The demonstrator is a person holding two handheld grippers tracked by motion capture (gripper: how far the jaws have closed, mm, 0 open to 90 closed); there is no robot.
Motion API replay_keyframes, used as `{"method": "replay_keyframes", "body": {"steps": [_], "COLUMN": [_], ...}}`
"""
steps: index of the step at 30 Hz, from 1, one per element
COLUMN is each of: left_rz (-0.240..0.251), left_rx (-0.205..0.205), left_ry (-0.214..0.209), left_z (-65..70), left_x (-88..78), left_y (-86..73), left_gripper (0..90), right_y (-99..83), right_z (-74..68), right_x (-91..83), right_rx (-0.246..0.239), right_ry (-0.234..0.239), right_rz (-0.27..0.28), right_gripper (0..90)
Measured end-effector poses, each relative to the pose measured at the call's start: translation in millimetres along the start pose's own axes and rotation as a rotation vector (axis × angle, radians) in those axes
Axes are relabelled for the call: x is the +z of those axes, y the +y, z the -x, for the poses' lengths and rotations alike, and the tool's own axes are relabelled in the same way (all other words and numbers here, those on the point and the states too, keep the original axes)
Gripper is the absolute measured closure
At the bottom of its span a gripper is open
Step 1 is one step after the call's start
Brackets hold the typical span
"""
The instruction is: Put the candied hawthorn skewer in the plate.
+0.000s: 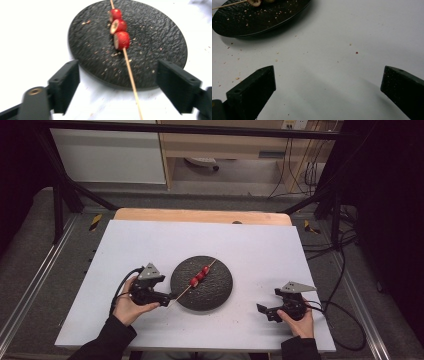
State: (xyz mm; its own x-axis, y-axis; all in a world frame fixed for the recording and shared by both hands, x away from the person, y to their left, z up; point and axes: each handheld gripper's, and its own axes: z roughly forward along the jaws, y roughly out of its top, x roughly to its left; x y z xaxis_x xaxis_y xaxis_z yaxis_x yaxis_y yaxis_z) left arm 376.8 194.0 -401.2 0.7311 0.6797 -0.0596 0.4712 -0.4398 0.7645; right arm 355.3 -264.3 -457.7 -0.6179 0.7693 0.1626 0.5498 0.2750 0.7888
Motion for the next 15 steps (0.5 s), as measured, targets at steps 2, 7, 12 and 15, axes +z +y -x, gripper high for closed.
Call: {"method": "replay_keyframes", "body": {"steps": [2,7,12,15], "left_rz": [0.005,0.009,0.034,0.035], "left_rx": [-0.007,-0.012,-0.030,-0.041], "left_ry": [0.024,0.061,0.070,0.077], "left_z": [-4.5,-14.6,-22.5,-27.2], "left_x": [-6.8,-20.6,-28.5,-29.8], "left_y": [-5.1,-20.5,-37.9,-49.7], "left_gripper": [13.8,11.2,10.4,10.4], "right_y": [0.0,0.1,-0.1,-0.4], "right_z": [-0.1,-0.1,-0.2,-0.5], "right_x": [0.2,0.2,0.6,0.9], "right_rx": [0.001,0.003,0.004,0.002], "right_ry": [-0.001,0.002,0.000,0.001], "right_rz": [-0.001,-0.003,-0.006,-0.008], "right_gripper": [0.5,0.5,0.5,0.5]}}
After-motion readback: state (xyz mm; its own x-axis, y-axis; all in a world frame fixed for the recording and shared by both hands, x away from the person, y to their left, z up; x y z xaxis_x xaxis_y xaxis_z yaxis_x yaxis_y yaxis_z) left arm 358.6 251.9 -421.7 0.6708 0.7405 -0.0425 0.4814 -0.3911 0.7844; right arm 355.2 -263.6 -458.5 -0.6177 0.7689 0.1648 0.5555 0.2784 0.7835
